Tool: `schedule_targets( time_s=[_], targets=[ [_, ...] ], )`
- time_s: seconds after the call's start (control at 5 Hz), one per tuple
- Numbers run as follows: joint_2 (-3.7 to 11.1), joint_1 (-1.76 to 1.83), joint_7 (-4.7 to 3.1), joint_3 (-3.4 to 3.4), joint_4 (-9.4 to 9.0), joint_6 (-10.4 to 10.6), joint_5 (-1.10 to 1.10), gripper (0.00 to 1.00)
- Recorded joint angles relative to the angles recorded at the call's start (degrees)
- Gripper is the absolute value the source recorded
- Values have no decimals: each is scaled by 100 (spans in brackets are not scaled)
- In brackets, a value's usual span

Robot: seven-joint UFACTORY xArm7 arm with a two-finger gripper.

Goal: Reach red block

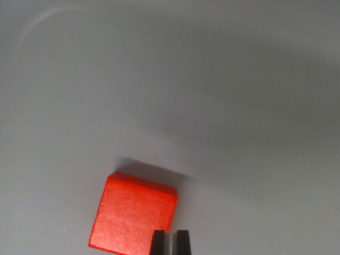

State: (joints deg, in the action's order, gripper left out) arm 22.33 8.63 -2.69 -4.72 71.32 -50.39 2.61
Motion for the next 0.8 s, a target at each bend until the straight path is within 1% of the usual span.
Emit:
schedule_targets(
  time_s=[0.2, 0.4, 0.6, 0.8],
  targets=[
    [0, 0, 0, 0, 0, 0, 0, 0],
    [97, 29, -3, -24, -95, 189, 4, 0],
    [97, 29, -3, -24, -95, 189, 4, 0],
    [180, 54, -6, -44, -176, 350, 8, 0]
  ],
)
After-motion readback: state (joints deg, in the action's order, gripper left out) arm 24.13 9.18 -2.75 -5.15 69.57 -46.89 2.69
